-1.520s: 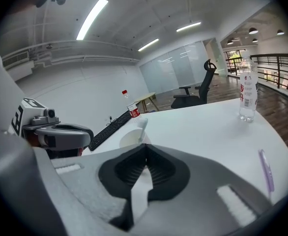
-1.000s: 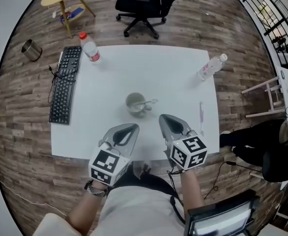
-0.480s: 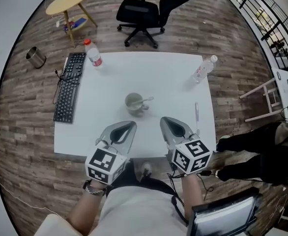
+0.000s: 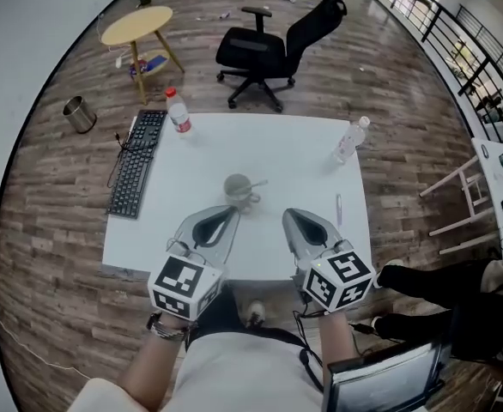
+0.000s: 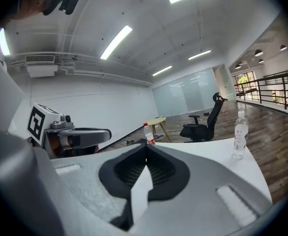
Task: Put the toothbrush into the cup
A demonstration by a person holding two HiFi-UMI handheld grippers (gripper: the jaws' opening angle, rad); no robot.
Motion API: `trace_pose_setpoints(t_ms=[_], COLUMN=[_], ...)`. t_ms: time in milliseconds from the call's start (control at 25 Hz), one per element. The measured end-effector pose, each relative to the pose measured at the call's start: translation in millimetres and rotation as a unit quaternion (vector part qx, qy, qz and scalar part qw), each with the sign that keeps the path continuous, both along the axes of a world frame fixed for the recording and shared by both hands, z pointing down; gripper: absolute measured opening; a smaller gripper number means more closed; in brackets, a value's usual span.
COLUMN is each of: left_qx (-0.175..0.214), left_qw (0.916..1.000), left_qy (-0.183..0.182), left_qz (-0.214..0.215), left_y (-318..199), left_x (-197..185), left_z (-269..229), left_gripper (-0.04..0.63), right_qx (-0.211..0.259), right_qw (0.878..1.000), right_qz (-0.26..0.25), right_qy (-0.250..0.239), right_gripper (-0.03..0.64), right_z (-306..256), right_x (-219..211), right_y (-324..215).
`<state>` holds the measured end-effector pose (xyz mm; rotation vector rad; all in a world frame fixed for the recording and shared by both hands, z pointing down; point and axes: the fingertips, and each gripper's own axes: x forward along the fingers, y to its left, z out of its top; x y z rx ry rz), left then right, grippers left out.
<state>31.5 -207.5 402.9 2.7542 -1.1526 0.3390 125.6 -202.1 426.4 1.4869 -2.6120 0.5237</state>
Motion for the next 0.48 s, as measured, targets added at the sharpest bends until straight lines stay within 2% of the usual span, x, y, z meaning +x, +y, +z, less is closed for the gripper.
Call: trace_pose_setpoints(t_ms=[200,480], left_qx=[0.018,0.049], left_qw=[0.9997,0.9983], left_qy=[0.005,0.017], left_qz=[-0.016,-0.025], left_y=[9,26], left_x=[-3,6], left_z=[-16,-39], left_gripper=[0.008,0.008], right_qx=[0.037,0.075], right_qw=[0.999,0.997], right_qz=[-0.005,-0.023], right_qy=[0.013,-0.001], right_gripper=[0.002,0.003], right_z=[-32,-72], right_x=[7,12], right_y=[7,22])
